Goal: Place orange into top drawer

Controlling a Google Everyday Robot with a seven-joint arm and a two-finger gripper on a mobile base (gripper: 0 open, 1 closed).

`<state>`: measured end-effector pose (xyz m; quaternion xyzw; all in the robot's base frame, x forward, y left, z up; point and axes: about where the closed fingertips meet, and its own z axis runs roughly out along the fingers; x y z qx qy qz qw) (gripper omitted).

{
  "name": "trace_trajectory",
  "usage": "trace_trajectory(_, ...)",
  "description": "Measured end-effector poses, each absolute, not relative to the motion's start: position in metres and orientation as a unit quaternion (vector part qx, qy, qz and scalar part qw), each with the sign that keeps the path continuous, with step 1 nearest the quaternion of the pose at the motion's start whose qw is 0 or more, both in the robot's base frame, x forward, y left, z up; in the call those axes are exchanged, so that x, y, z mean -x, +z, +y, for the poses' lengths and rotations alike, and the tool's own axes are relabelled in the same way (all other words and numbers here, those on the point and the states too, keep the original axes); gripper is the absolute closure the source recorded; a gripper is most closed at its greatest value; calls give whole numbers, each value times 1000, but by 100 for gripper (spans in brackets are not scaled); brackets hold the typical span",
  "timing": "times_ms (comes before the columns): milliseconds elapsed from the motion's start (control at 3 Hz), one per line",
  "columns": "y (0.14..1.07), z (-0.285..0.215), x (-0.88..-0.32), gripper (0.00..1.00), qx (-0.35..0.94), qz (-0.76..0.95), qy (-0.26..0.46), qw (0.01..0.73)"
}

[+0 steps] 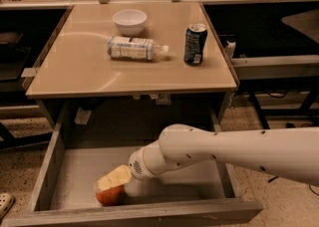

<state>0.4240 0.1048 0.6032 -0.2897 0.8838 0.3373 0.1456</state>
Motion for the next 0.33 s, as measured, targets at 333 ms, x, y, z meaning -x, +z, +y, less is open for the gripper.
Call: trace_trajectory(333, 603, 105, -424, 0, 290, 884, 337, 146)
